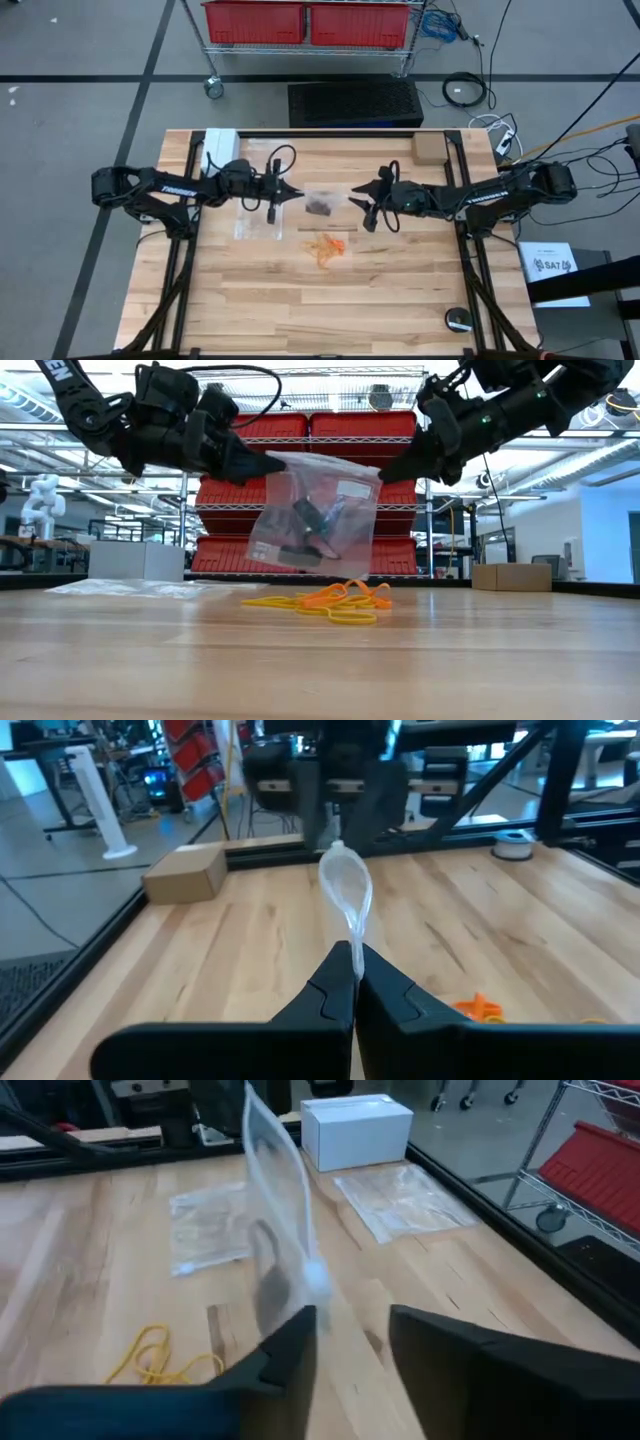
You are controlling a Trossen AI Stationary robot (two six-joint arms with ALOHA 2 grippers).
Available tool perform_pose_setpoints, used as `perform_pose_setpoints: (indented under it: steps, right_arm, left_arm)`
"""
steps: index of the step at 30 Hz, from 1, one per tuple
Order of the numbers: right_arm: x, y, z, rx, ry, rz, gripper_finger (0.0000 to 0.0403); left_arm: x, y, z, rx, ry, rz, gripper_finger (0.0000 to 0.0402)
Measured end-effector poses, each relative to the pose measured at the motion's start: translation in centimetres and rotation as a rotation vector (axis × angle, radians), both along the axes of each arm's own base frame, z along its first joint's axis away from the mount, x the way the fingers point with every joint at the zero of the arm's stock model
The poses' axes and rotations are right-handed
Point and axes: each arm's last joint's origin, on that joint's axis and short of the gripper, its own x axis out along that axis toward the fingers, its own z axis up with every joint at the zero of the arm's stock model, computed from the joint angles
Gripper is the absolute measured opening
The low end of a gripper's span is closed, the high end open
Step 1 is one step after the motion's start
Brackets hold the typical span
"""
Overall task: Sort rubber bands
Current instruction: Close the transparent zip bag
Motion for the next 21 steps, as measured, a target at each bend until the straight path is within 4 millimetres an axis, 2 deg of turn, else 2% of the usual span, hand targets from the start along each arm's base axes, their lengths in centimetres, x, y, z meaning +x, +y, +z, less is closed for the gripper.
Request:
perform_pose_setpoints:
  steps: [3,5,7,11,12,16,21]
  right_arm:
    - [0.1,0.2,0.3,0.005,-0.032,0.036,0.0159]
    - [0.2,0.3,0.4,-0.003,-0.044,0.059,0.0159]
    - [0.3,0.3,0.4,-0.024,-0.046,0.068,0.0135]
    - [0.6,0.3,0.1,-0.045,-0.042,0.072,0.0032]
    - [0.7,0.3,0.1,-0.049,-0.05,0.073,0.0018]
    - [0.9,0.3,0.4,-0.053,-0.077,0.079,0.001]
    - [1.5,0.4,1.8,-0.059,-0.126,0.101,0.0003]
  left_arm:
    - [0.0,-0.1,0.0,0.001,-0.004,-0.005,0.0002]
    - [0.1,-0.2,0.0,0.001,-0.005,-0.008,0.0002]
    - [0.1,-0.2,0.0,0.001,-0.004,-0.006,0.0002]
    - [0.1,-0.2,0.2,-0.02,-0.018,-0.003,0.0002]
    - [0.1,-0.2,0.3,-0.023,-0.026,-0.004,0.0002]
    - [0.3,-0.6,0.6,-0.03,-0.055,0.005,0.0002]
    - [0.4,-0.9,0.7,-0.015,-0.066,0.052,0.0002]
